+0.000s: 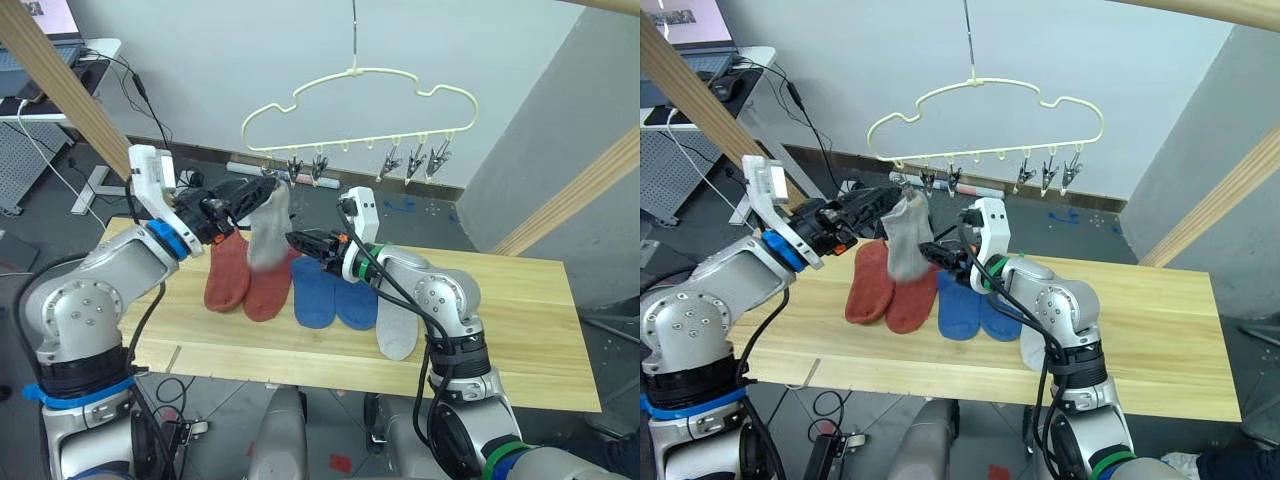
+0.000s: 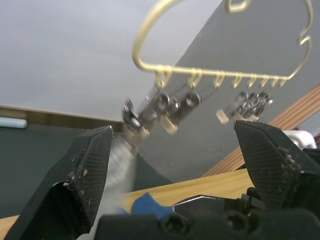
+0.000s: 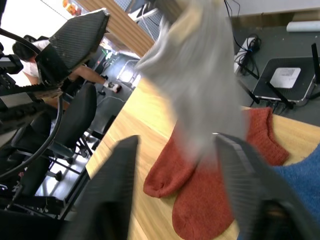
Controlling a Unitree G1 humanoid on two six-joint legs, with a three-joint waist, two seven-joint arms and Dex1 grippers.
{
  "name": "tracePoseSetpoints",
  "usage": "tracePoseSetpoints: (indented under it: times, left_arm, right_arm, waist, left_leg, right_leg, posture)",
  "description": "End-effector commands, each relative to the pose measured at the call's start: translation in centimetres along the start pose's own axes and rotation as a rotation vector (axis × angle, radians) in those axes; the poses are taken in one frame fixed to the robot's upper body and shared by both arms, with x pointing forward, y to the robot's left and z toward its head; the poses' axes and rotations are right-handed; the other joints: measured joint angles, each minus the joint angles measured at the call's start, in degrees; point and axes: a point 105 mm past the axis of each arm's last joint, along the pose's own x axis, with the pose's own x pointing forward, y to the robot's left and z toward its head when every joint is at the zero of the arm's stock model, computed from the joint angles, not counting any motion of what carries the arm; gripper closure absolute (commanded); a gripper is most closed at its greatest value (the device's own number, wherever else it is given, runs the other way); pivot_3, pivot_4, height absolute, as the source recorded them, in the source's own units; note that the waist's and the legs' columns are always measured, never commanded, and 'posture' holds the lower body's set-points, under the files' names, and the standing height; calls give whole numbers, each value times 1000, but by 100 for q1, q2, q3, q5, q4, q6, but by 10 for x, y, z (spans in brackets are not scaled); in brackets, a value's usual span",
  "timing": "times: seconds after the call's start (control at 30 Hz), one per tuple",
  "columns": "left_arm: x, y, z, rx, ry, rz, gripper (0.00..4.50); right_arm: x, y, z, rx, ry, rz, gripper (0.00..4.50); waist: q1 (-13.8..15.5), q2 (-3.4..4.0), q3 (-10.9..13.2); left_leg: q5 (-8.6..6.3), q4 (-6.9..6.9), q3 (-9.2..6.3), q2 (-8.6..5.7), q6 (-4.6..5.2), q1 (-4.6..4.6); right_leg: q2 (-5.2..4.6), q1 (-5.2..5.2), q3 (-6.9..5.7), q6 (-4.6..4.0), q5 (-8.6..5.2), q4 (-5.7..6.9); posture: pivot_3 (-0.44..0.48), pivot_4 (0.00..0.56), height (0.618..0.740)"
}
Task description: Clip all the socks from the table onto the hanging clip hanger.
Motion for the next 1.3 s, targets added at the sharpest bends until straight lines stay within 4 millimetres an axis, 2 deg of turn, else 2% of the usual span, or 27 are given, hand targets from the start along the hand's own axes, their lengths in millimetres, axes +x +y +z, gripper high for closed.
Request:
tracePoseSetpoints:
  times: [0.03,0.07,0.1,0.23,0.3,0.4,0.47,0.5,1.03,1.3]
  left_arm:
    - [3,-13,3,132,-42,10,210]
    - [5,-13,1,156,-49,27,210]
    - [6,-13,0,185,-52,43,210]
    - [21,-13,-14,372,-78,107,210]
    - [24,-15,-15,396,-106,105,210]
    - [31,-19,-19,409,-138,94,779]
    - [39,-24,-23,439,-150,89,1384]
    - [42,-24,-22,442,-165,105,1676]
    - [68,-14,-10,492,-257,193,1676]
    - [73,-11,-8,528,-269,201,1676]
  right_arm:
    - [-6,4,6,-77,-36,-11,551]
    - [-11,-1,8,-108,-47,-30,177]
    - [-16,-4,10,-139,-58,-42,47]
    - [-57,-7,33,-290,-149,-55,47]
    - [-65,-4,33,-348,-146,-41,47]
    - [-79,3,32,-440,-137,-1,0]
    - [-87,10,33,-457,-145,32,0]
    - [-90,14,34,-460,-151,44,0]
    - [-97,34,56,-499,-244,112,0]
    - [-99,32,63,-497,-254,96,0]
  waist:
    - [1,0,0]
    - [11,0,0]
    - [28,0,0]
    - [124,7,4]
    - [125,9,5]
    - [108,11,6]
    - [104,12,8]
    - [94,12,8]
    - [65,12,9]
    - [13,12,8]
  left_leg:
    - [0,0,-1,0,0,-1]
    - [0,0,-1,0,0,-3]
    - [0,-1,-1,-1,0,-3]
    - [0,0,-2,-4,0,-13]
    - [0,1,-1,-7,0,-21]
    - [0,1,-3,-1,0,-22]
    - [0,0,-3,1,0,-23]
    - [0,1,-3,0,1,-23]
    - [0,27,-10,-4,2,-36]
    - [0,35,-15,-4,2,-37]
  right_leg:
    - [1,-1,0,0,0,0]
    - [1,-2,0,0,0,-1]
    - [1,-3,0,0,0,-1]
    - [1,-7,0,0,0,-10]
    - [0,-8,1,0,0,-18]
    - [5,-10,0,0,0,-19]
    - [8,-11,-1,0,0,-17]
    - [8,-12,0,0,0,-16]
    - [9,-11,-5,1,0,-8]
    - [9,-11,-10,1,0,2]
  posture:
    - [253,300,740]
    - [253,300,740]
    - [253,300,740]
    - [240,310,740]
    - [229,311,740]
    - [210,315,740]
    - [191,320,740]
    - [184,321,740]
    - [153,324,740]
    - [141,323,740]
